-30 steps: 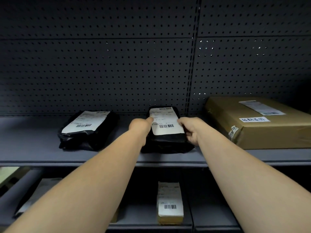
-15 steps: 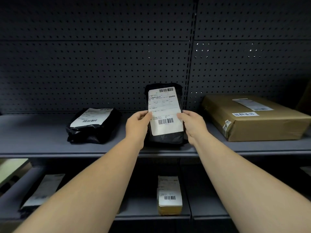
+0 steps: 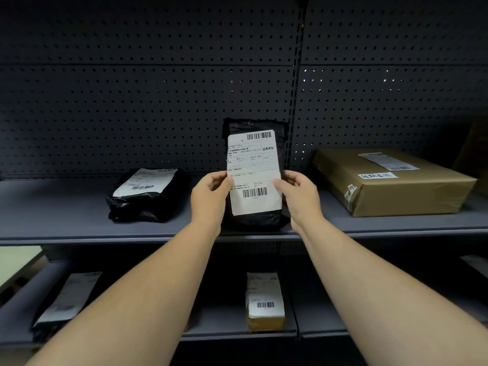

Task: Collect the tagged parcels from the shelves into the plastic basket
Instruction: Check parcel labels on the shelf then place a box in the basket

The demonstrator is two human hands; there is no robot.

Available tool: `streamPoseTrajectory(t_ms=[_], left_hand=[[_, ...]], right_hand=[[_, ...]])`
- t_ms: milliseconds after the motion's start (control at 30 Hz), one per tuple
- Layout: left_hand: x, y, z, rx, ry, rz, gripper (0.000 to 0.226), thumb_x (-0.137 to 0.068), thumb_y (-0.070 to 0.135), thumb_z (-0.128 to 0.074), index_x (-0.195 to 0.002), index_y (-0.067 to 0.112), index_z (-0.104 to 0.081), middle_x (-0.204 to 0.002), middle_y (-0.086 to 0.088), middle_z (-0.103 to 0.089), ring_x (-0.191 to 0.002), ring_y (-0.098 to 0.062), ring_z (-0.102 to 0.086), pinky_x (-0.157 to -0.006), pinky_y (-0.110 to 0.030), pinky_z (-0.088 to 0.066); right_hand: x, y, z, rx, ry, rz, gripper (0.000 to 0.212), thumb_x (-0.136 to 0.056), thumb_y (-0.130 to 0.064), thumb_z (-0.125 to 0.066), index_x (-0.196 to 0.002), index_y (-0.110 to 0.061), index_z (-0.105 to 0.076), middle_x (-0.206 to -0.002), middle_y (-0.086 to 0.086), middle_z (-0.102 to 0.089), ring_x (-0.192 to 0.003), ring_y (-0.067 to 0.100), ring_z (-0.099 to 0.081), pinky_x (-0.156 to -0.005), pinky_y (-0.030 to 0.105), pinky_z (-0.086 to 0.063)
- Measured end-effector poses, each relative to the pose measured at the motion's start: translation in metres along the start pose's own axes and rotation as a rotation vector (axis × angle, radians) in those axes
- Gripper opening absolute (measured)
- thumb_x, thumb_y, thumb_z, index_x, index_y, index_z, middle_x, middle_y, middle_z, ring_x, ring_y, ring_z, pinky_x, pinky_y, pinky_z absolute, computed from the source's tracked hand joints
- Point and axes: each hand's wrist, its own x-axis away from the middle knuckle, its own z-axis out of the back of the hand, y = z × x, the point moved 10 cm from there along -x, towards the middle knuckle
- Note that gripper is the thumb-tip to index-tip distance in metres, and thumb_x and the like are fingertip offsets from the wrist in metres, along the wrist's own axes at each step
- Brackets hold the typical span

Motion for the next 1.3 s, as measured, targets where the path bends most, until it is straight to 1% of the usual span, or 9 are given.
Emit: streamPoseTrajectory(t_ms=[433, 633, 733, 833, 967, 1067, 1167, 1233, 1300], left_hand=[[0.0, 0.003, 0.001, 0.025, -0.006, -0.037, 0.019, -0.089, 0.007, -0.062, -0.084, 0.025, -0.065, -0.095, 0.001, -0.072, -0.097, -0.017, -0.067, -0.094, -0.033, -0.052], [-0.003, 0.006, 0.001, 0.007, -0.003, -0.059, 0.017, -0.089, 0.008, -0.062, -0.085, 0.024, -0.066, -0.096, 0.001, -0.072, -0.097, -0.016, -0.067, -0.094, -0.035, -0.052], [-0.005, 0.008, 0.0, 0.012, -0.003, -0.047, 0.017, -0.089, 0.009, -0.061, -0.085, 0.024, -0.066, -0.097, 0.001, -0.072, -0.097, -0.016, -0.067, -0.093, -0.034, -0.053], [-0.01, 0.013, -0.001, 0.007, 0.001, -0.048, 0.017, -0.089, 0.009, -0.062, -0.084, 0.025, -0.066, -0.097, 0.002, -0.072, -0.098, -0.016, -0.068, -0.093, -0.034, -0.053], [-0.023, 0.016, -0.004, -0.063, 0.003, 0.003, 0.015, -0.088, 0.011, -0.063, -0.082, 0.024, -0.066, -0.094, 0.003, -0.072, -0.094, -0.015, -0.068, -0.09, -0.034, -0.054], [-0.033, 0.011, -0.007, -0.141, -0.017, 0.088, 0.01, -0.087, 0.014, -0.065, -0.082, 0.022, -0.067, -0.092, 0.003, -0.072, -0.091, -0.017, -0.068, -0.083, -0.037, -0.057], [-0.04, 0.003, -0.007, -0.208, -0.013, 0.154, 0.012, -0.088, 0.013, -0.065, -0.077, 0.02, -0.065, -0.086, 0.001, -0.069, -0.077, -0.016, -0.062, -0.065, -0.028, -0.052], [-0.044, -0.003, -0.007, -0.266, -0.015, 0.179, 0.013, -0.087, 0.014, -0.065, -0.074, 0.018, -0.065, -0.085, -0.002, -0.068, -0.074, -0.018, -0.057, -0.064, -0.028, -0.047], [-0.047, -0.01, -0.007, -0.303, -0.026, 0.209, 0.014, -0.086, 0.014, -0.066, -0.073, 0.017, -0.064, -0.082, -0.001, -0.065, -0.07, -0.014, -0.054, -0.06, -0.023, -0.045]], right_hand=[[0.008, -0.01, 0.001, -0.001, 0.03, 0.065, 0.033, -0.082, -0.002, -0.066, -0.114, -0.006, -0.062, -0.109, 0.008, -0.069, -0.104, 0.023, -0.066, -0.092, 0.04, -0.054], [0.007, -0.015, -0.002, 0.011, 0.015, 0.09, 0.022, -0.082, -0.002, -0.065, -0.097, -0.018, -0.064, -0.103, 0.004, -0.07, -0.101, 0.022, -0.067, -0.089, 0.038, -0.055], [0.005, -0.021, -0.004, 0.005, 0.012, 0.101, 0.022, -0.082, -0.001, -0.064, -0.099, -0.016, -0.064, -0.102, 0.002, -0.07, -0.098, 0.018, -0.066, -0.085, 0.032, -0.056], [-0.001, -0.024, -0.008, 0.0, -0.007, 0.081, 0.022, -0.084, -0.001, -0.063, -0.1, -0.015, -0.063, -0.098, -0.001, -0.069, -0.09, 0.013, -0.066, -0.074, 0.024, -0.055], [-0.014, -0.024, -0.011, 0.038, -0.022, -0.022, 0.017, -0.085, -0.004, -0.062, -0.087, -0.021, -0.06, -0.095, 0.002, -0.07, -0.081, 0.012, -0.065, -0.059, 0.02, -0.048], [-0.023, -0.018, -0.012, 0.057, -0.024, -0.119, 0.014, -0.087, -0.004, -0.059, -0.081, -0.018, -0.059, -0.08, -0.004, -0.064, -0.07, 0.009, -0.06, -0.049, 0.017, -0.039], [-0.03, -0.004, -0.012, 0.088, -0.017, -0.234, 0.013, -0.085, -0.005, -0.061, -0.077, -0.013, -0.056, -0.08, 0.0, -0.062, -0.068, 0.012, -0.058, -0.061, 0.021, -0.044], [-0.035, 0.007, -0.011, 0.124, -0.001, -0.295, 0.011, -0.08, -0.005, -0.065, -0.074, -0.01, -0.057, -0.09, 0.008, -0.066, -0.081, 0.021, -0.064, -0.081, 0.031, -0.051], [-0.039, 0.015, -0.011, 0.161, 0.009, -0.334, 0.009, -0.076, -0.005, -0.068, -0.074, -0.007, -0.059, -0.099, 0.013, -0.067, -0.093, 0.029, -0.065, -0.091, 0.042, -0.053]])
